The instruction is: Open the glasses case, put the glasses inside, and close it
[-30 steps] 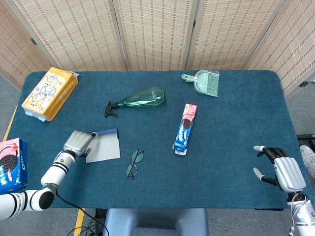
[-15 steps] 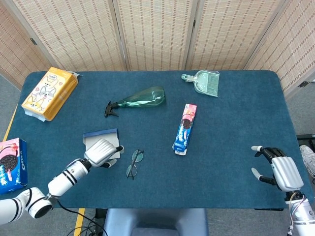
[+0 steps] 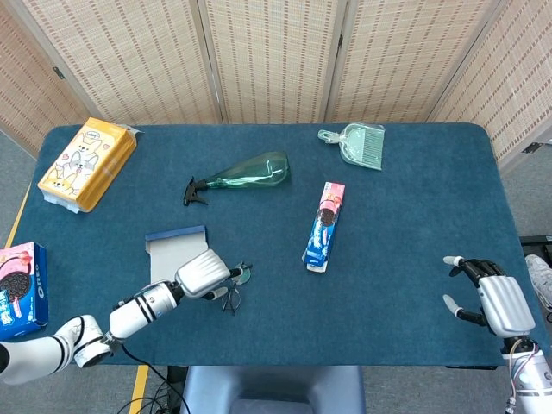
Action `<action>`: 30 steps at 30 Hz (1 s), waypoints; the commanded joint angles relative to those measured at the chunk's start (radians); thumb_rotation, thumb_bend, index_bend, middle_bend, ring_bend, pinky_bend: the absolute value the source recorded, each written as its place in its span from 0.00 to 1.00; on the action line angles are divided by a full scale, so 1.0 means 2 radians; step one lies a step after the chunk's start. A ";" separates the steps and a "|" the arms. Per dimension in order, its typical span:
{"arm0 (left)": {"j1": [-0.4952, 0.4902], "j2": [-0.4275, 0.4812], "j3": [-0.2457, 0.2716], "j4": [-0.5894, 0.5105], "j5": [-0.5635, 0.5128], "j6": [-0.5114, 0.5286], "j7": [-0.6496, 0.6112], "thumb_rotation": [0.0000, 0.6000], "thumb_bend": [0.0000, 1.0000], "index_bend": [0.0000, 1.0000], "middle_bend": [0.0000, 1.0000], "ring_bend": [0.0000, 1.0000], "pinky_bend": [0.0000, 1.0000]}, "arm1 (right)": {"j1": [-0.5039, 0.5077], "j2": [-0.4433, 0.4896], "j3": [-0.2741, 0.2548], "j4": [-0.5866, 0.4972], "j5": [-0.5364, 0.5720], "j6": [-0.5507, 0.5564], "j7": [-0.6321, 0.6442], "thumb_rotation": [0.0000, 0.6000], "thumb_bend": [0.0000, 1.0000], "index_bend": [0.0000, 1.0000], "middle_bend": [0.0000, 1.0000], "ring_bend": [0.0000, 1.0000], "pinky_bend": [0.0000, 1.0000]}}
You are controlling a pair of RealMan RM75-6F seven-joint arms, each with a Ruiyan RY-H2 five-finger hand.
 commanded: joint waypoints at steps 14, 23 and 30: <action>-0.019 -0.044 0.019 0.088 0.052 0.020 -0.014 1.00 0.38 0.43 0.97 0.95 1.00 | -0.003 0.000 0.000 0.000 0.001 0.003 0.000 1.00 0.29 0.25 0.42 0.32 0.24; -0.023 -0.054 0.028 0.114 0.059 0.019 -0.019 1.00 0.38 0.43 0.97 0.95 1.00 | -0.005 0.000 0.000 0.000 0.001 0.004 -0.001 1.00 0.29 0.25 0.42 0.32 0.24; -0.027 -0.062 0.029 0.123 0.056 0.011 -0.016 1.00 0.38 0.43 0.97 0.95 1.00 | -0.006 0.000 0.000 0.000 0.002 0.006 0.000 1.00 0.29 0.25 0.42 0.32 0.24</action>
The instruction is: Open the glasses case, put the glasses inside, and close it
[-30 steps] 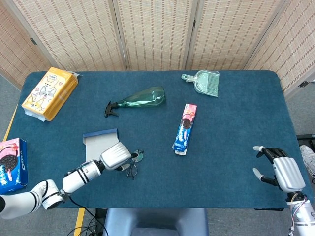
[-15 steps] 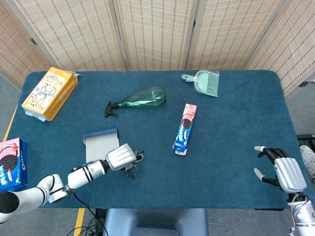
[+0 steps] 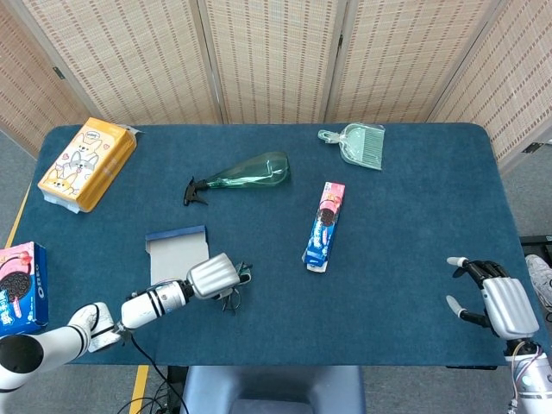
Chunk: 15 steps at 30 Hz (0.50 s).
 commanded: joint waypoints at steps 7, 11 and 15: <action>-0.001 -0.005 0.003 0.010 -0.002 -0.003 0.007 1.00 0.38 0.44 0.97 0.95 1.00 | -0.001 0.000 0.000 0.002 0.002 0.000 0.003 1.00 0.29 0.25 0.42 0.32 0.24; 0.001 -0.005 0.004 0.012 -0.003 0.000 0.005 1.00 0.38 0.45 0.97 0.95 1.00 | -0.003 -0.001 -0.001 0.003 0.000 0.001 0.003 1.00 0.29 0.25 0.42 0.32 0.24; -0.001 -0.002 0.007 0.014 -0.003 -0.005 0.011 1.00 0.38 0.45 0.97 0.95 1.00 | -0.004 0.000 -0.001 0.002 0.001 0.003 0.002 1.00 0.29 0.25 0.42 0.32 0.24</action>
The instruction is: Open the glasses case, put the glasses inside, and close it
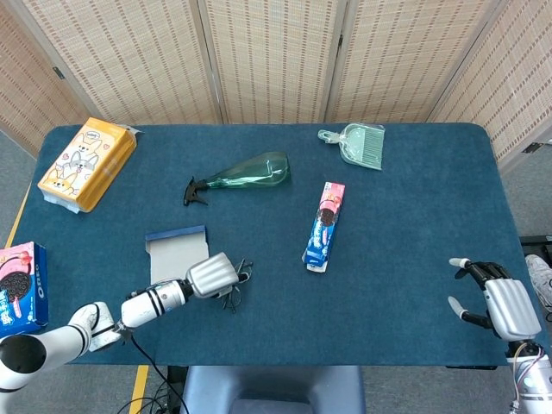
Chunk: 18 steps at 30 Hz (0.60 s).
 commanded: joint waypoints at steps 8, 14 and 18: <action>0.001 0.015 0.008 -0.003 -0.001 -0.004 0.006 1.00 0.38 0.42 0.97 0.95 1.00 | -0.002 0.002 0.000 -0.004 -0.001 0.002 -0.003 1.00 0.29 0.25 0.42 0.32 0.24; 0.005 0.020 0.012 -0.003 -0.003 -0.006 0.005 1.00 0.38 0.41 0.97 0.95 1.00 | -0.002 0.002 0.000 -0.005 -0.002 0.003 -0.006 1.00 0.29 0.25 0.42 0.32 0.24; 0.006 0.027 0.014 -0.010 -0.006 -0.012 0.007 1.00 0.38 0.41 0.97 0.95 1.00 | -0.003 0.003 0.000 -0.007 -0.002 0.004 -0.007 1.00 0.29 0.25 0.42 0.32 0.24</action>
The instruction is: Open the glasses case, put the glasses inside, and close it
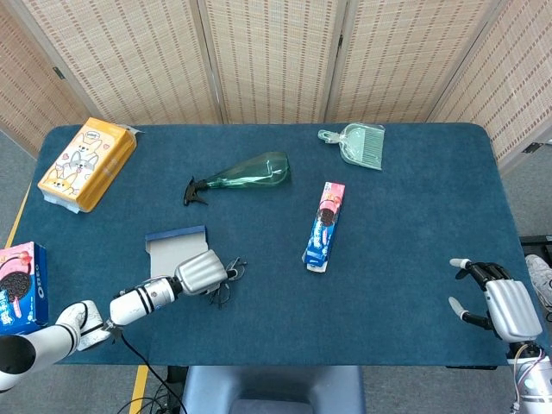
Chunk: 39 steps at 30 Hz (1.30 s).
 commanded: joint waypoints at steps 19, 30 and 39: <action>0.013 0.009 -0.008 -0.033 -0.021 -0.011 0.006 1.00 0.38 0.52 0.97 0.95 1.00 | 0.000 0.000 0.000 -0.003 -0.003 0.000 -0.003 1.00 0.29 0.25 0.42 0.32 0.24; 0.011 -0.008 -0.019 -0.013 -0.034 -0.024 0.006 1.00 0.38 0.52 0.97 0.95 1.00 | -0.003 0.001 -0.001 -0.001 -0.001 0.002 -0.001 1.00 0.29 0.25 0.42 0.32 0.24; 0.013 -0.018 -0.021 0.000 -0.039 -0.027 0.004 1.00 0.38 0.58 0.98 0.95 1.00 | -0.002 -0.001 0.000 0.001 0.000 -0.001 0.001 1.00 0.29 0.25 0.42 0.32 0.24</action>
